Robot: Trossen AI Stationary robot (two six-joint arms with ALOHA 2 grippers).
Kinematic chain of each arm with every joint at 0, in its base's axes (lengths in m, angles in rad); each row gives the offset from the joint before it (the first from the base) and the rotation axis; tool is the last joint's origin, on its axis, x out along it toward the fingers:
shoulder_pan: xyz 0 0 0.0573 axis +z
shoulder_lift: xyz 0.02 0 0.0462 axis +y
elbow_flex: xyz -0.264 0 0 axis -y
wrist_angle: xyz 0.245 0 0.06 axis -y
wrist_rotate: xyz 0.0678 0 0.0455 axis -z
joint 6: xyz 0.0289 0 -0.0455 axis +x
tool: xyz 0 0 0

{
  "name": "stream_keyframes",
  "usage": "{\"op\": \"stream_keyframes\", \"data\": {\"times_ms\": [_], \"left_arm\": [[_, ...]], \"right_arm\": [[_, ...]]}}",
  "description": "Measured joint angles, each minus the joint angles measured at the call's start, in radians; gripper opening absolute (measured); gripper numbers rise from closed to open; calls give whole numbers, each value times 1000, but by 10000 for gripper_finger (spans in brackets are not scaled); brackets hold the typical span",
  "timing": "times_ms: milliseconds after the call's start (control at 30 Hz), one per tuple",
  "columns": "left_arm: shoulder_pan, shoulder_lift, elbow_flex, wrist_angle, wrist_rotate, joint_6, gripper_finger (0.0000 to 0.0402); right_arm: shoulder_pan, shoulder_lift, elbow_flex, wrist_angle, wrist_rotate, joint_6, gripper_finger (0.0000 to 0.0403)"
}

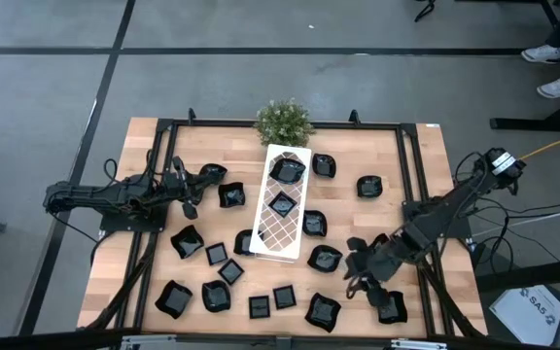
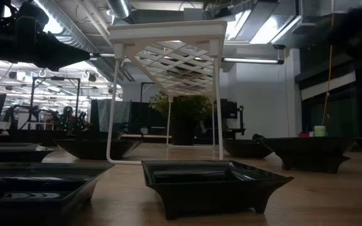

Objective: Pick & Place Mini shaped plates
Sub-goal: Put the distorted square plate on the shelf

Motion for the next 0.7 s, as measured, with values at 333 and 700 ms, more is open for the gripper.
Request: {"op": "stream_keyframes", "data": {"times_ms": [333, 700], "left_arm": [[0, 0, 0, 0, 0, 0, 52], [0, 0, 0, 0, 0, 0, 56]], "right_arm": [[36, -1, 0, -373, -4, 557, 157], [36, -1, 0, -533, -19, 815, 157]]}}
